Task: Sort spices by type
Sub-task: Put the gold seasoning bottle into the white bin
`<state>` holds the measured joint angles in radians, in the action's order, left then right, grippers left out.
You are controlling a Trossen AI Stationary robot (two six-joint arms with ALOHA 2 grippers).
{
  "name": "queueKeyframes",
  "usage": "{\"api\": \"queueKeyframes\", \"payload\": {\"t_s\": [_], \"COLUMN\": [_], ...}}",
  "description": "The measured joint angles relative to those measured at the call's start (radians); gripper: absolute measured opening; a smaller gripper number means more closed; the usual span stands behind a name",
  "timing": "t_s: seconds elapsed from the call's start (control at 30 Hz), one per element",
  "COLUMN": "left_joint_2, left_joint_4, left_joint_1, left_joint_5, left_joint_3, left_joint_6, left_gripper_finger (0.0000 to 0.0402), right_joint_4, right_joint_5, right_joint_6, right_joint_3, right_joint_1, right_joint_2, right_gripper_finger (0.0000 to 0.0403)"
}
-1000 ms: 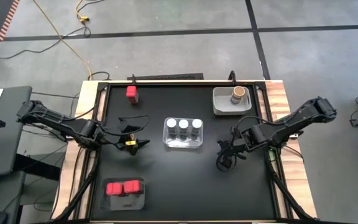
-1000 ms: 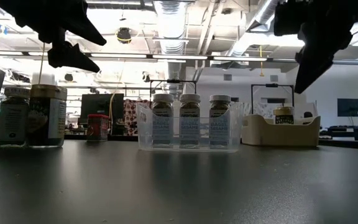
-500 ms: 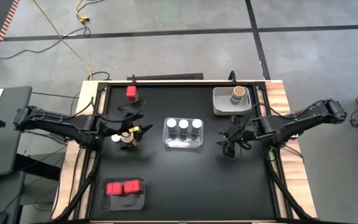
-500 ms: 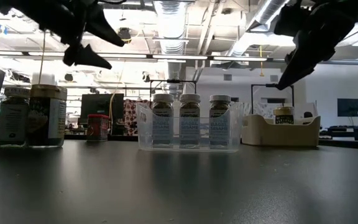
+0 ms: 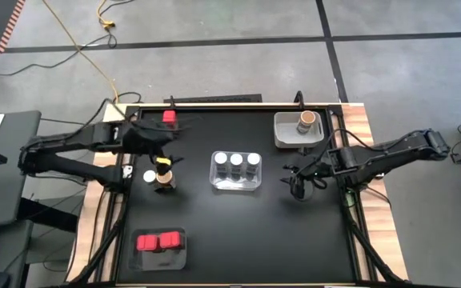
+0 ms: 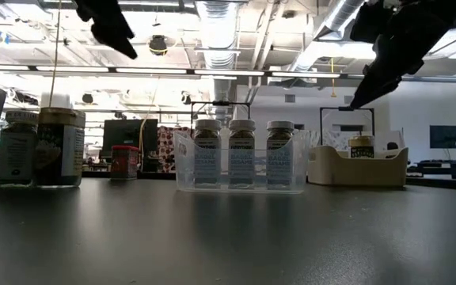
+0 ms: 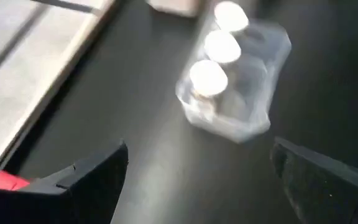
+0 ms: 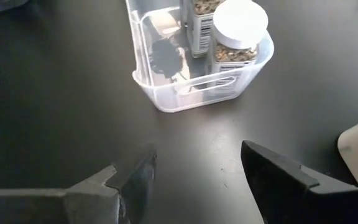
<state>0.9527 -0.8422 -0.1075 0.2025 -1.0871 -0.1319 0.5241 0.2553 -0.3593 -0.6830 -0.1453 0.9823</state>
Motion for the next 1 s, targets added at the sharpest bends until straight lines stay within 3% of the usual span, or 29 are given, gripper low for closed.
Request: {"api": "queueKeyframes", "payload": {"t_s": [0.1, 0.23, 0.43, 1.0], "left_joint_2": [0.073, 0.171, 0.281, 0.432], "left_joint_4": [-0.050, -0.124, -0.300, -0.438], "left_joint_1": [0.014, 0.033, 0.052, 0.053], "left_joint_5": [-0.082, -0.175, -0.182, -0.219], "left_joint_3": [-0.017, -0.017, -0.017, -0.008], "left_joint_6": [0.111, 0.146, 0.180, 0.304], "left_gripper_finger": [0.0377, 0.0377, 0.0377, 0.0377], "right_joint_4": [-0.009, -0.014, -0.013, -0.013], "right_joint_5": [-0.003, -0.003, -0.003, -0.002], "right_joint_6": [-0.006, -0.022, -0.044, -0.054], "right_joint_3": [0.000, 0.000, 0.000, -0.001], "right_joint_1": [0.016, 0.025, 0.022, 0.023], "right_joint_2": [0.001, 0.001, 0.001, 0.001], "right_gripper_finger": [0.0262, 0.0262, 0.0262, 0.0262]}}
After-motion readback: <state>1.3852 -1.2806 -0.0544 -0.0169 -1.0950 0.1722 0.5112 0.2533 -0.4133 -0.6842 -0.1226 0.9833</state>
